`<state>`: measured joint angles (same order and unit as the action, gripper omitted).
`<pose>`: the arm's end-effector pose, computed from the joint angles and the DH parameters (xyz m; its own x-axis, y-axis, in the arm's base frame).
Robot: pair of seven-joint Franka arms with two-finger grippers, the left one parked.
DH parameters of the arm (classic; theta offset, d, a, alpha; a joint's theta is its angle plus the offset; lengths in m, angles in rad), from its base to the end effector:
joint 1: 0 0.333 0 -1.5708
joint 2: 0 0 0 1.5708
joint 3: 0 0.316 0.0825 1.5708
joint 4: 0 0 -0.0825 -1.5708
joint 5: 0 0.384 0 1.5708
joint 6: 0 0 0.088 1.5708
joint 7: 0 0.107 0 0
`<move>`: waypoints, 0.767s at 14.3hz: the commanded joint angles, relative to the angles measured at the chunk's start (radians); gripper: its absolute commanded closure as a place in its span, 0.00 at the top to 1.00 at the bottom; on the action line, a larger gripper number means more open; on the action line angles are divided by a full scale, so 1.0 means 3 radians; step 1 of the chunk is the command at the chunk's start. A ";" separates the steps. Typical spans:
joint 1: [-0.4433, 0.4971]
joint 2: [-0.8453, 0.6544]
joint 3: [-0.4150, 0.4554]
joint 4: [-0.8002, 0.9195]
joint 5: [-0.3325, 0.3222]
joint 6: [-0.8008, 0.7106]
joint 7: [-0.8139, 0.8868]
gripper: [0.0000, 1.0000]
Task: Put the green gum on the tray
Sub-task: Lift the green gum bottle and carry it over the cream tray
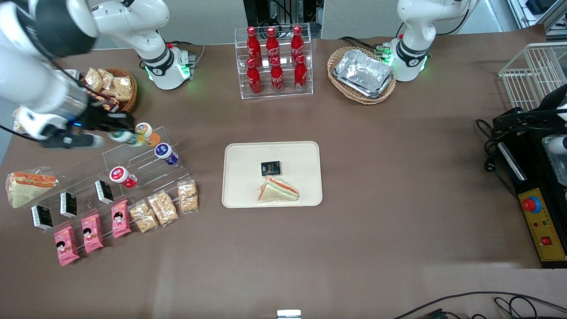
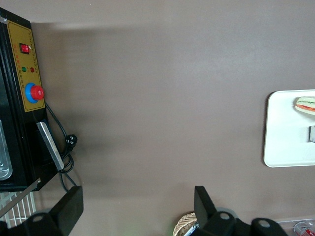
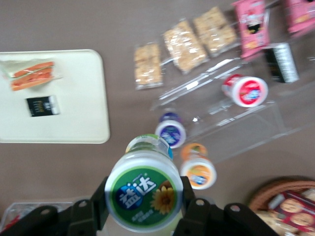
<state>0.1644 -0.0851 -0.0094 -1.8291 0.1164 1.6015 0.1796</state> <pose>0.5118 0.0921 0.5522 0.9866 -0.0288 -0.1605 -0.0434 -0.9952 -0.0879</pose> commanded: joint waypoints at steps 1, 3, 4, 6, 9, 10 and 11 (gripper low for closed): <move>0.0197 0.0288 0.0001 -0.0002 0.0251 0.0285 0.0122 0.38; 0.0437 0.0370 0.0001 -0.0191 0.0251 0.0663 0.0432 0.38; 0.0575 0.0426 0.0001 -0.0268 0.0251 0.0842 0.0596 0.38; 0.0780 0.0534 0.0001 -0.0401 0.0246 0.1113 0.0807 0.38; 0.1006 0.0667 0.0001 -0.0728 0.0246 0.1695 0.0920 0.38; 0.1097 0.0728 0.0001 -0.0866 0.0246 0.1971 0.0976 0.38; 0.1189 0.0820 0.0001 -0.0943 0.0246 0.2191 0.1062 0.38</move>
<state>0.4625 0.1238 0.0009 -2.0225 0.1683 2.0873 0.4516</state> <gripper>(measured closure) 0.414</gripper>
